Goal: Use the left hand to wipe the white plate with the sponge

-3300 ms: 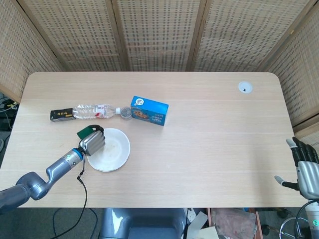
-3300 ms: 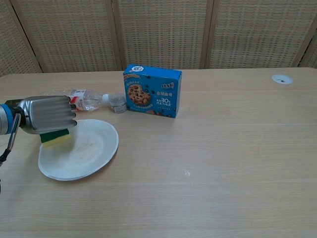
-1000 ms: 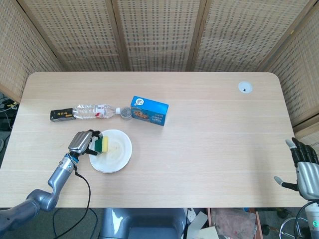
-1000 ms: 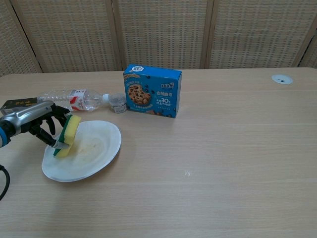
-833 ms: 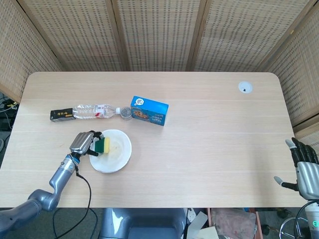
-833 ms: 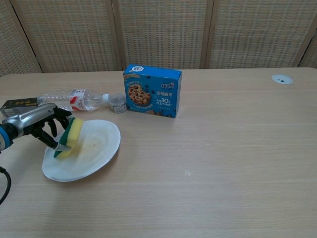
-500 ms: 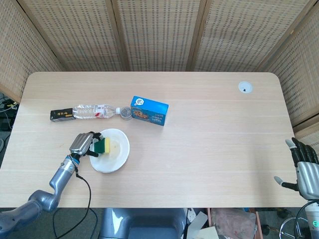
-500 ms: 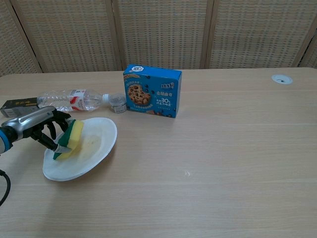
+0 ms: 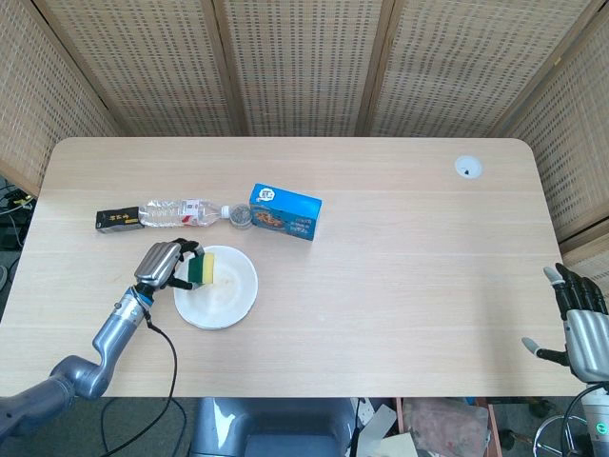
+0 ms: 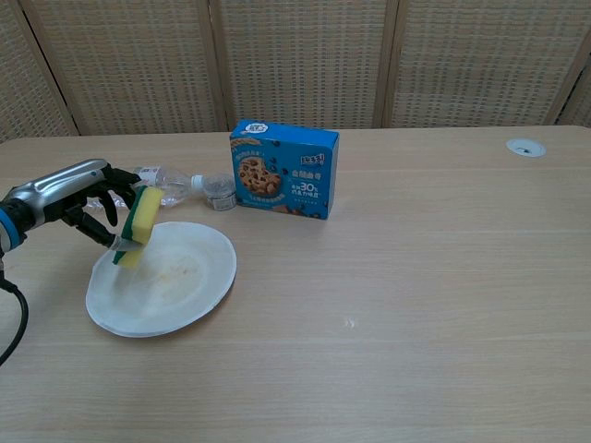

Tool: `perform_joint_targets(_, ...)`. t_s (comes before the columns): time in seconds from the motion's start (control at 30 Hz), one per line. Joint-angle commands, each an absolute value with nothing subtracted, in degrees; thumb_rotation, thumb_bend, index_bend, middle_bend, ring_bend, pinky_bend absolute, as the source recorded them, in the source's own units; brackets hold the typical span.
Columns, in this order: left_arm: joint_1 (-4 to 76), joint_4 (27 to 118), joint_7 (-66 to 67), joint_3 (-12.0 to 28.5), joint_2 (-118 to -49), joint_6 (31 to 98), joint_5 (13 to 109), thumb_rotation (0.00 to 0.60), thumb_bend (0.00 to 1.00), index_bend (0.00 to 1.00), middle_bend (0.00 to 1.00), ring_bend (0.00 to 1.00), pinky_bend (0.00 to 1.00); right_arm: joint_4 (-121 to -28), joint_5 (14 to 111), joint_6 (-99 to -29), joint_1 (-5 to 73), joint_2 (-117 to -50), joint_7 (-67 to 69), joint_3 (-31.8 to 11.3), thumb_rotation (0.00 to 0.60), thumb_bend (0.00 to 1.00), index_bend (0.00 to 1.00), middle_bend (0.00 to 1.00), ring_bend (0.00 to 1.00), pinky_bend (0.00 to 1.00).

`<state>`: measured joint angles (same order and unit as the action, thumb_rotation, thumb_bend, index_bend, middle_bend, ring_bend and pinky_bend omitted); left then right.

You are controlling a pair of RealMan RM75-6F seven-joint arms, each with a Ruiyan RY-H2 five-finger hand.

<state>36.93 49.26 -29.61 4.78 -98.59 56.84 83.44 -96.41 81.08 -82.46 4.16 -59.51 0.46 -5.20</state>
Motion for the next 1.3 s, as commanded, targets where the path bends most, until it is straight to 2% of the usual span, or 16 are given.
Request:
perform_joint_targets(0.03,37.61,51.14,-27.29,4.99,-97.79,55.61,83.01,0.600,0.40,0.62,0.50,0.35,0.45,-96.39,80.96,-82.49,4.13,-59.46,0.61,-5.26,0.600,0.00,0.00,0.00,0.00,0.00)
perform_joint_targets(0.37,37.68,46.71,-22.98,3.13,-101.64,51.13,81.93,0.600,0.41,0.62,0.50,0.35,0.45,-96.19,80.70,-82.36,4.11,-59.40,0.84,-5.30,0.600,0.00,0.00,0.00,0.00,0.00)
perform_joint_targets(0.93,37.81,42.11,-24.16,2.49,-104.43,50.47,82.73,0.600,0.41,0.62,0.50,0.35,0.45,-96.12,80.51,-82.17,4.16,-59.32,1.12,-5.37,0.600,0.00,0.00,0.00,0.00,0.00)
perform_joint_targets(1.3,39.83,47.90,-20.30,3.80,-98.55,55.85,85.57,0.600,0.41,0.62,0.50,0.35,0.45,-96.27,80.58,-82.31,4.07,-59.12,1.43,-5.39,0.600,0.00,0.00,0.00,0.00,0.00)
